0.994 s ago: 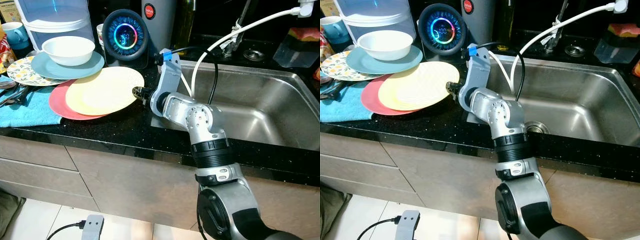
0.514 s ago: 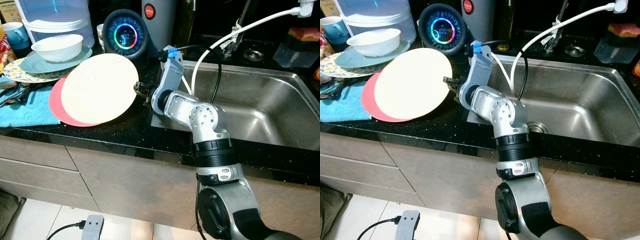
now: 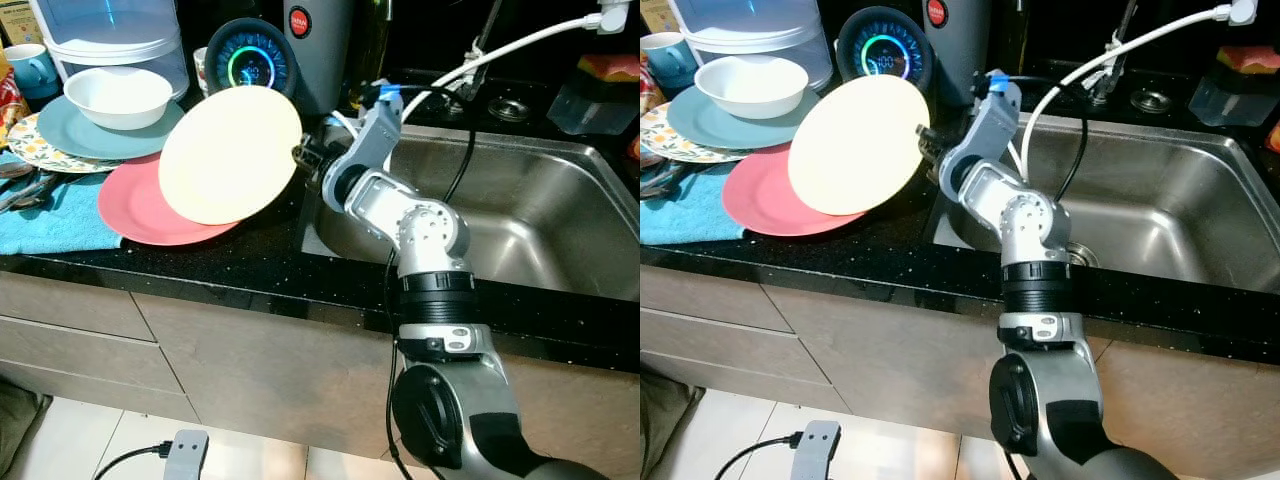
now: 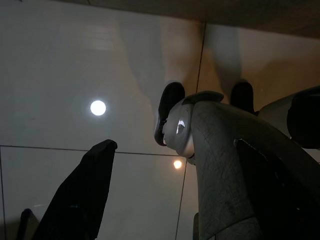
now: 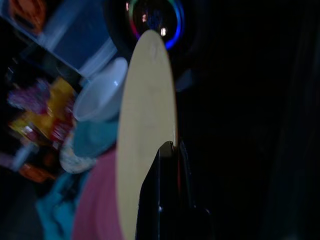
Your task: Kitchen organization
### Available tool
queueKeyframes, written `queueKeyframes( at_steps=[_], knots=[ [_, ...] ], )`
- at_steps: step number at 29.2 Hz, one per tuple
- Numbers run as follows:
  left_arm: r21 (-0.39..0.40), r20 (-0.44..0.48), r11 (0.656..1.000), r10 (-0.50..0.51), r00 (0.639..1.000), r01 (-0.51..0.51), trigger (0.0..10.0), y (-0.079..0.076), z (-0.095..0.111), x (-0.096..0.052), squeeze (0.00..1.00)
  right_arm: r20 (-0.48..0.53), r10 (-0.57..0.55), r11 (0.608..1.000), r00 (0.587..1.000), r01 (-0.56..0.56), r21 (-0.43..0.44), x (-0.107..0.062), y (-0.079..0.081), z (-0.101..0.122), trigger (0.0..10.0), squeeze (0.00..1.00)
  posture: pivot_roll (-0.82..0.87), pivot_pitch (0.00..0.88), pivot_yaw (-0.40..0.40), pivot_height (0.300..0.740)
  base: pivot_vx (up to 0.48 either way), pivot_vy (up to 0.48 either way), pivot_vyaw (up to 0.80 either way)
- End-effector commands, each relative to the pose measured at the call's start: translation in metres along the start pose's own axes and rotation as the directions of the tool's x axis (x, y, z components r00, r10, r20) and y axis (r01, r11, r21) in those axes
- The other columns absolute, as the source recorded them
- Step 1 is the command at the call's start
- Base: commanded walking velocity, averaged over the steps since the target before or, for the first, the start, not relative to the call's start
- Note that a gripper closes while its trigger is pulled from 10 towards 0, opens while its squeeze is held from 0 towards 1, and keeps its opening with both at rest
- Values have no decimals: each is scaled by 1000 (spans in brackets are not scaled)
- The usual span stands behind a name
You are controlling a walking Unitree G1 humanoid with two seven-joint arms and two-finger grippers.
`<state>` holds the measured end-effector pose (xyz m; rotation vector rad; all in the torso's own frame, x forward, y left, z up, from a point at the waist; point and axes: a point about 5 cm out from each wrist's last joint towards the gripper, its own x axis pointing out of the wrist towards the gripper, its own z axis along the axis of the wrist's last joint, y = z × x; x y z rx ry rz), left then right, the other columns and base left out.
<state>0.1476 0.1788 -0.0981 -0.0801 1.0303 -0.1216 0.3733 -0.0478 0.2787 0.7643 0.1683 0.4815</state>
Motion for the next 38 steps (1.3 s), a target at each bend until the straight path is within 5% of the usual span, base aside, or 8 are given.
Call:
queueKeyframes(
  at_steps=[1,9,17,27,32,38],
  knots=[
    [0,-20,1000,-10,1000,10,10000,-3,-6,0,0,19,45,996,999,-46,82,3,11,-1,0,0,53,82,-53,740,0,0,0],
    [1,-24,1000,-9,1000,9,10000,-2,-7,-1,0,114,77,976,990,-98,195,-4,3,19,0,0,54,78,-51,740,0,0,0],
    [5,-26,1000,-11,1000,11,10000,-1,-7,-1,0,169,-7,983,986,-25,184,-12,-20,34,0,0,48,79,-43,740,0,0,0],
    [4,-24,1000,-14,1000,14,10000,-1,-6,-1,0,300,-100,973,949,30,229,-35,-58,71,0,0,46,83,-38,740,0,0,0],
    [5,-26,1000,-15,1000,15,10000,-2,-6,-1,0,390,-223,968,894,155,198,-64,-95,98,0,0,39,86,-34,740,0,0,0],
    [8,-26,1000,-18,999,19,10000,-2,-7,-1,0,427,-268,963,864,219,159,-79,-109,110,0,0,33,86,-32,740,0,0,0]
  ],
)
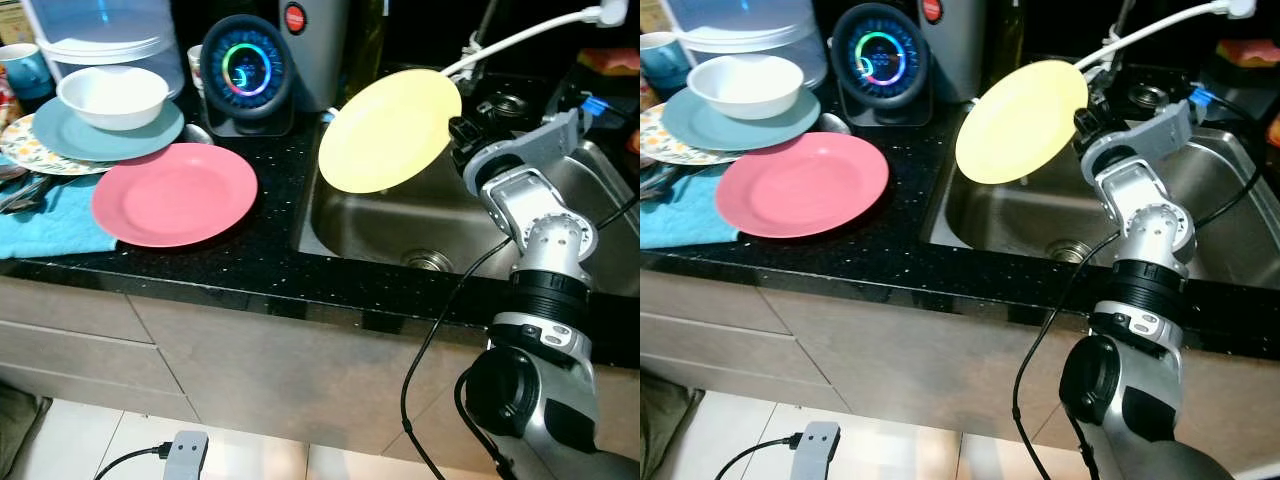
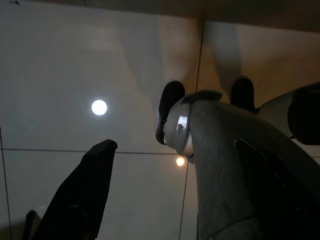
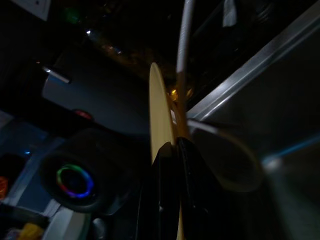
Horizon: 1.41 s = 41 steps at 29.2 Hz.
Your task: Kitchen organization
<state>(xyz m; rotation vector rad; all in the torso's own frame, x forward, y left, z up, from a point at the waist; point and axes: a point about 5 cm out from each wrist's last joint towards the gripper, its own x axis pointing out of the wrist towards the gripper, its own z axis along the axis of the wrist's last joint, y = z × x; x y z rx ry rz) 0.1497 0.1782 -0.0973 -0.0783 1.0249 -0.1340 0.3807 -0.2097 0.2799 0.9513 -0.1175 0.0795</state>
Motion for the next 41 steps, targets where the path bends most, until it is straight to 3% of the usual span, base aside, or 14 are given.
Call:
queueKeyframes(
  at_steps=[1,11,14,26,27,28,29,30,32,37,41],
  knots=[
    [1,-30,1000,-11,999,11,10000,-2,-9,-1,0,51,-29,998,998,32,-52,-5,-11,15,0,0,30,87,-29,740,0,0,0],
    [4,-31,1000,-16,999,16,10000,-3,-9,-1,0,177,-54,985,983,82,-150,-9,-14,42,0,0,25,95,-31,740,0,0,0],
    [3,-34,1000,-17,999,17,10000,-3,-11,-1,0,212,-92,963,973,142,-230,-8,-15,46,0,0,23,100,-31,740,0,0,0],
    [2,-35,1000,-18,999,18,10000,-3,-11,-1,0,222,-90,958,971,146,-248,-7,-16,46,0,0,23,100,-31,740,0,0,0],
    [-5,-43,1000,-21,999,21,10000,-6,-16,-2,0,227,-171,846,959,260,-465,0,-20,37,0,0,28,129,-55,740,0,0,0],
    [-10,-47,1000,-22,999,22,10000,-8,-19,-2,0,238,-207,760,949,309,-572,3,-23,32,0,0,28,129,-55,740,0,0,0],
    [-10,-47,1000,-22,999,22,10000,-8,-19,-2,0,238,-207,760,949,309,-572,3,-23,32,0,0,28,129,-55,740,0,0,0],
    [-14,-50,1000,-23,998,22,10000,-8,-21,-3,0,260,-232,682,937,347,-644,3,-27,32,0,0,29,130,-59,740,0,0,0],
    [-17,-52,1000,-22,998,22,10000,-9,-23,-3,0,287,-258,619,922,386,-684,2,-33,36,0,0,29,130,-60,740,0,0,0],
    [-18,-55,1000,-20,998,19,10000,-8,-24,-3,0,281,-275,604,919,393,-693,-1,-41,40,0,0,28,128,-60,740,0,0,0],
    [-17,-56,1000,-19,998,18,10000,-7,-24,-4,0,173,-228,669,958,283,-687,-2,-44,37,0,0,29,124,-60,740,0,0,0]
  ],
)
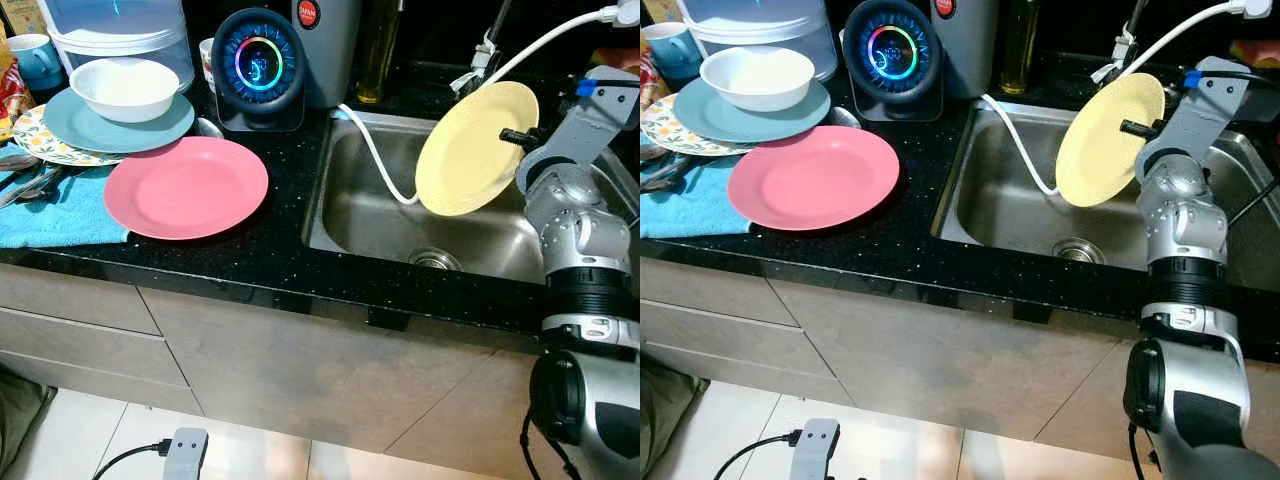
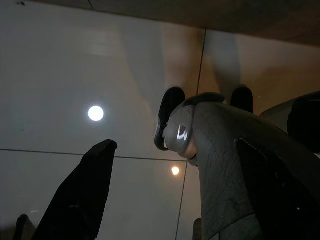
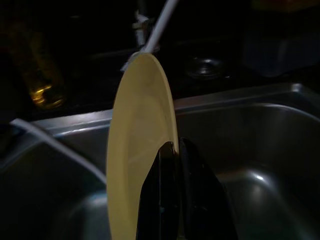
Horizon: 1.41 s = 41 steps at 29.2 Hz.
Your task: Kitchen organization
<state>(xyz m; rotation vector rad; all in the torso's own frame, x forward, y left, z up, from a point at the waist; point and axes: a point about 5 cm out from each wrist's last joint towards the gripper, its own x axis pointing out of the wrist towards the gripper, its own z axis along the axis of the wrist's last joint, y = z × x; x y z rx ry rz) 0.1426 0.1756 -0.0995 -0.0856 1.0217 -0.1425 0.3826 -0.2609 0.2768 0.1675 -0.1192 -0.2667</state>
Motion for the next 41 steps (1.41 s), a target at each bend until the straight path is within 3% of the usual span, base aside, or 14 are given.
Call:
queueKeyframes(
  at_steps=[1,5,6,8,9,10,12,13,26,31,33,38,40,41],
  knots=[
    [-16,-58,1000,-8,998,7,10000,-4,-17,-2,0,-53,27,1000,998,-26,16,-1,-8,-9,0,0,29,123,-60,740,0,0,0],
    [-14,-58,1000,-7,998,7,10000,-3,-17,-2,0,-39,69,997,997,-70,-21,0,-15,0,0,0,26,119,-58,740,0,0,0],
    [-12,-58,1000,-8,998,7,10000,-3,-16,-2,0,-18,102,991,995,-103,-87,-1,-23,9,3922,0,24,117,-55,740,0,0,0],
    [-12,-59,1000,-8,998,7,10000,-3,-16,-2,0,-13,109,989,994,-110,-102,-1,-25,12,3922,0,23,117,-54,740,0,0,0],
    [-11,-58,1000,-8,998,8,10000,-3,-16,-2,0,-11,119,988,993,-120,-98,-2,-28,15,10000,0,22,117,-53,740,0,0,0],
    [-10,-58,1000,-9,998,8,10000,-3,-16,-2,0,-12,126,988,992,-127,-91,-2,-30,17,10000,0,21,118,-52,740,0,0,0],
    [-8,-58,1000,-10,998,10,10000,-3,-15,-2,0,-20,142,979,990,-143,-146,-4,-34,20,10000,588,21,118,-48,740,0,0,0],
    [-8,-57,1000,-10,998,10,10000,-3,-15,-2,0,-27,151,974,988,-154,-164,-5,-35,20,10000,1000,21,116,-48,740,0,0,0],
    [-4,-50,1000,-8,999,8,10000,0,-11,-2,0,-152,206,888,967,-250,-386,-16,-52,23,10000,1000,22,115,-38,740,0,0,0],
    [-1,-51,1000,-9,999,9,10000,0,-11,-2,0,-116,342,855,933,-360,-374,-22,-35,27,10000,1000,20,114,-36,740,0,0,0],
    [0,-50,1000,-11,999,11,10000,0,-11,-2,0,-81,486,816,870,-485,-314,-32,-15,27,10000,0,20,114,-35,740,0,0,0],
    [1,-45,1000,-14,999,14,10000,-1,-10,-1,0,-42,653,733,756,-645,-218,-47,5,22,10000,0,20,112,-36,740,0,0,0],
    [2,-44,1000,-14,999,14,10000,-1,-9,-1,0,20,772,630,635,-761,-153,-64,20,21,10000,0,19,111,-35,740,0,0,0],
    [2,-44,1000,-14,999,14,10000,-1,-9,-1,0,20,772,630,635,-761,-153,-64,20,21,10000,0,19,111,-35,740,0,0,0]
  ],
)
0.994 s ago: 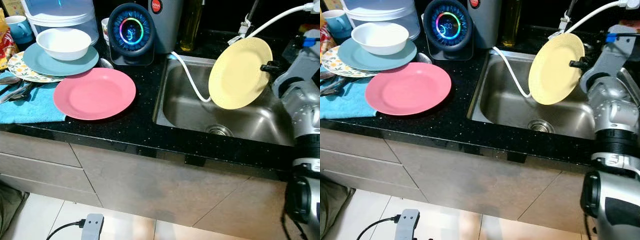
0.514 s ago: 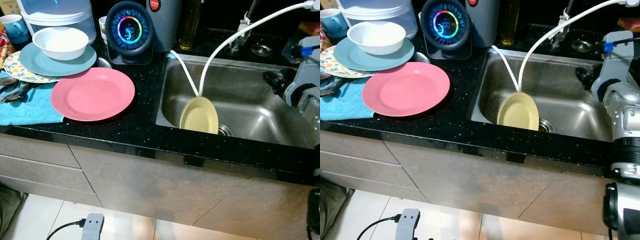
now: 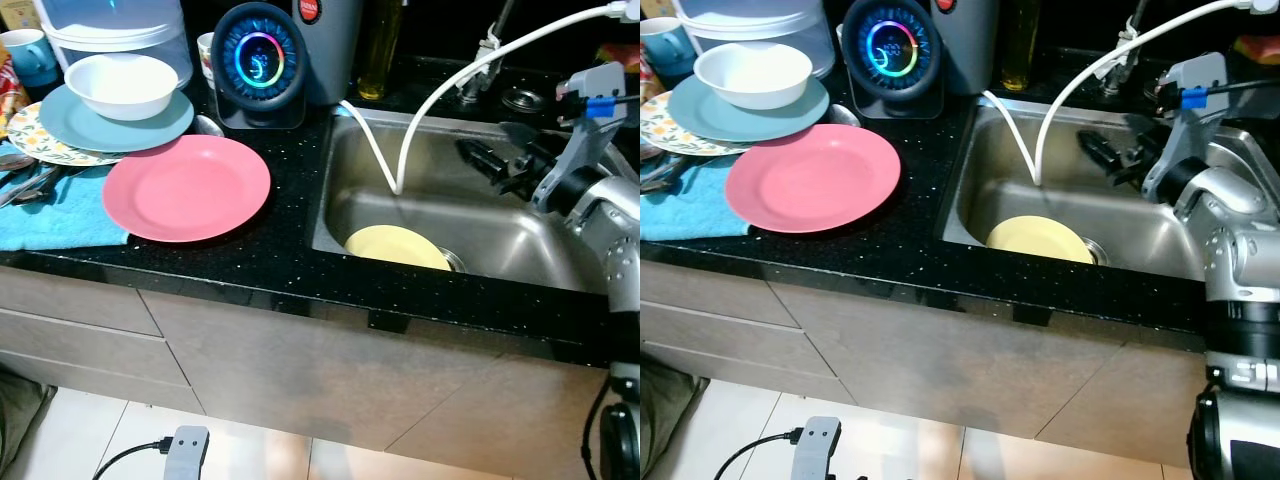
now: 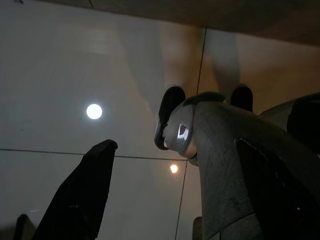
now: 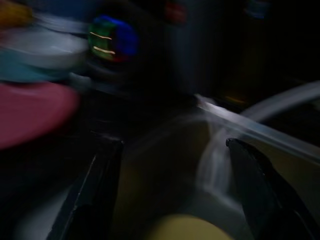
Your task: Kitchen organization
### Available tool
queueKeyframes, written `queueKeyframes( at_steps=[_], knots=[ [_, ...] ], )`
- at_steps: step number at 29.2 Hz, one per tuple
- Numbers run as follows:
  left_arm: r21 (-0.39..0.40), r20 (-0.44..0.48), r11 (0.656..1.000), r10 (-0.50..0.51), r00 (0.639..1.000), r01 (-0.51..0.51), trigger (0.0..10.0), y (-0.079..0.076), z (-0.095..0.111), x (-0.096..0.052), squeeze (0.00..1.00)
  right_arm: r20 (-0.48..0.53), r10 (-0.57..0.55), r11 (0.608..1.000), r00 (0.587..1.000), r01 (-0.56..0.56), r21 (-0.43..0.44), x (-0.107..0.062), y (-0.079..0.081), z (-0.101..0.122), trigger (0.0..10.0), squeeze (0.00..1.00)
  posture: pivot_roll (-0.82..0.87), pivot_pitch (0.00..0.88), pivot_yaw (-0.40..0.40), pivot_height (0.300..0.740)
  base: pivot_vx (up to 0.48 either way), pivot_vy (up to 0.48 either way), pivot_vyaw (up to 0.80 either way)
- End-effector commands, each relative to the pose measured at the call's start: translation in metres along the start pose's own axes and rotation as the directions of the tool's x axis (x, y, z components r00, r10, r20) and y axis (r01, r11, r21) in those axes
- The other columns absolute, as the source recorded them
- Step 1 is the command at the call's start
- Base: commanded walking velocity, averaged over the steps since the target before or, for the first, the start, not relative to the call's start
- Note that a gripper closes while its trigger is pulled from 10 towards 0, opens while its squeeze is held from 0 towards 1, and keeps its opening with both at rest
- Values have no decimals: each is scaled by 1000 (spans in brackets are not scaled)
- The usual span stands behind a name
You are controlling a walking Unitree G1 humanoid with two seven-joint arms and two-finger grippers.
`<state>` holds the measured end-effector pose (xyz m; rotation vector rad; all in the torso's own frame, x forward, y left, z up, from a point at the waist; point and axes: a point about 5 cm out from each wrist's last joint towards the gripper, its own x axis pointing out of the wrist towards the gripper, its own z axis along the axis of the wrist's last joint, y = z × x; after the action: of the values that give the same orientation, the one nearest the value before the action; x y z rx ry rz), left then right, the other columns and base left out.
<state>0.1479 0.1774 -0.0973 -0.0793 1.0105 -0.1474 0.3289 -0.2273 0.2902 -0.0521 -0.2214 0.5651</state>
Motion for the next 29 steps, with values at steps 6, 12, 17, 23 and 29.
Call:
queueKeyframes(
  at_steps=[6,12,17,23,29],
  knots=[
    [-7,-51,1000,-11,999,10,10000,-3,-13,-2,0,207,269,941,941,-303,152,-4,46,7,10000,0,20,110,-34,740,0,0,0],
    [-4,-41,1000,-9,999,9,10000,-2,-10,-1,0,426,334,816,841,-484,316,0,89,2,10000,0,19,108,-28,740,0,0,0],
    [1,-33,1000,-10,999,10,10000,-1,-7,-1,0,533,420,688,735,-641,340,-8,119,-1,10000,0,18,107,-22,740,0,0,0],
    [9,-25,1000,-15,1000,15,10000,-2,-2,0,0,530,620,486,579,-813,319,-38,152,-16,10000,0,10,110,-16,740,0,0,0],
    [9,-20,1000,-13,1000,13,10000,-1,-1,1,0,340,763,423,550,-822,381,-57,164,-49,10000,0,12,107,-20,740,0,0,0]
  ],
)
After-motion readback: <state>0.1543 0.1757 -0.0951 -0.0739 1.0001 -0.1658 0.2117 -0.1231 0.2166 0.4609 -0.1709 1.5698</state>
